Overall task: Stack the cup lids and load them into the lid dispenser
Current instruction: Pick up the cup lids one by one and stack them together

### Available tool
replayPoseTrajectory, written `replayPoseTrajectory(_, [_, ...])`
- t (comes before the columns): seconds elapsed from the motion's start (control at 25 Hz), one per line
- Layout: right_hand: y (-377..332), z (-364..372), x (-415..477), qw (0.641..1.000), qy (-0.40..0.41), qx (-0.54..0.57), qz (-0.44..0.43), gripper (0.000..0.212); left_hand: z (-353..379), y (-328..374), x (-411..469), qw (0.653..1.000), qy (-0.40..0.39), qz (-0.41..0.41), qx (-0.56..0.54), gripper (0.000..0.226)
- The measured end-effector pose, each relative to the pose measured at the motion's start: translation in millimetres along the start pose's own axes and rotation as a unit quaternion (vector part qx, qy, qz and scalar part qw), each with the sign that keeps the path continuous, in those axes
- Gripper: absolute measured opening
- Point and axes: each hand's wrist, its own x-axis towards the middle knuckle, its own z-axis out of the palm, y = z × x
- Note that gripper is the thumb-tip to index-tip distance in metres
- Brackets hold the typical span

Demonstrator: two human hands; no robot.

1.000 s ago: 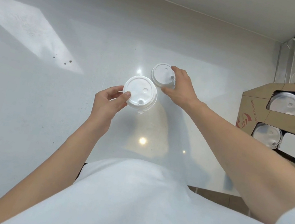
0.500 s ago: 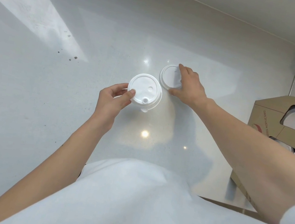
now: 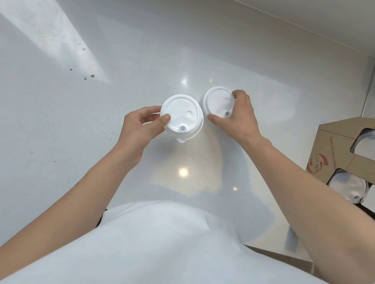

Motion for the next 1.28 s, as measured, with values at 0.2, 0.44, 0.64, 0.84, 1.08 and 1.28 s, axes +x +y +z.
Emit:
replayPoseTrajectory(0.2, [3.0,-5.5,-37.3,0.994,0.028,0.108,0.006,0.080,1.7,1.8,-3.5,1.000,-0.004,0.009,0.007,0.052])
replayPoseTrajectory(0.44, [-2.5,-11.2,-79.8,0.973,0.051,0.223,0.014,0.084,0.8,-0.1,-13.3,1.000,0.004,0.023,0.006,0.047])
replayPoseTrajectory(0.64, [-15.1,-12.1,-96.4,0.967,0.028,0.251,-0.020,0.080,5.3,-1.3,-25.2,0.999,-0.014,0.032,0.005,0.041])
replayPoseTrajectory(0.84, [-19.6,-4.6,-96.6,0.969,-0.002,0.243,-0.034,0.086,10.4,-2.7,-33.2,0.999,-0.042,0.030,0.016,0.040])
replayPoseTrajectory(1.08, [-8.1,-3.2,-115.1,0.944,-0.024,0.328,-0.031,0.086,17.6,-3.9,-53.2,0.997,-0.049,0.055,0.007,0.033])
replayPoseTrajectory(1.28, [-6.6,-4.0,-122.0,0.920,-0.025,0.390,-0.023,0.068,19.5,-7.8,-54.4,0.998,-0.043,0.048,0.009,0.041])
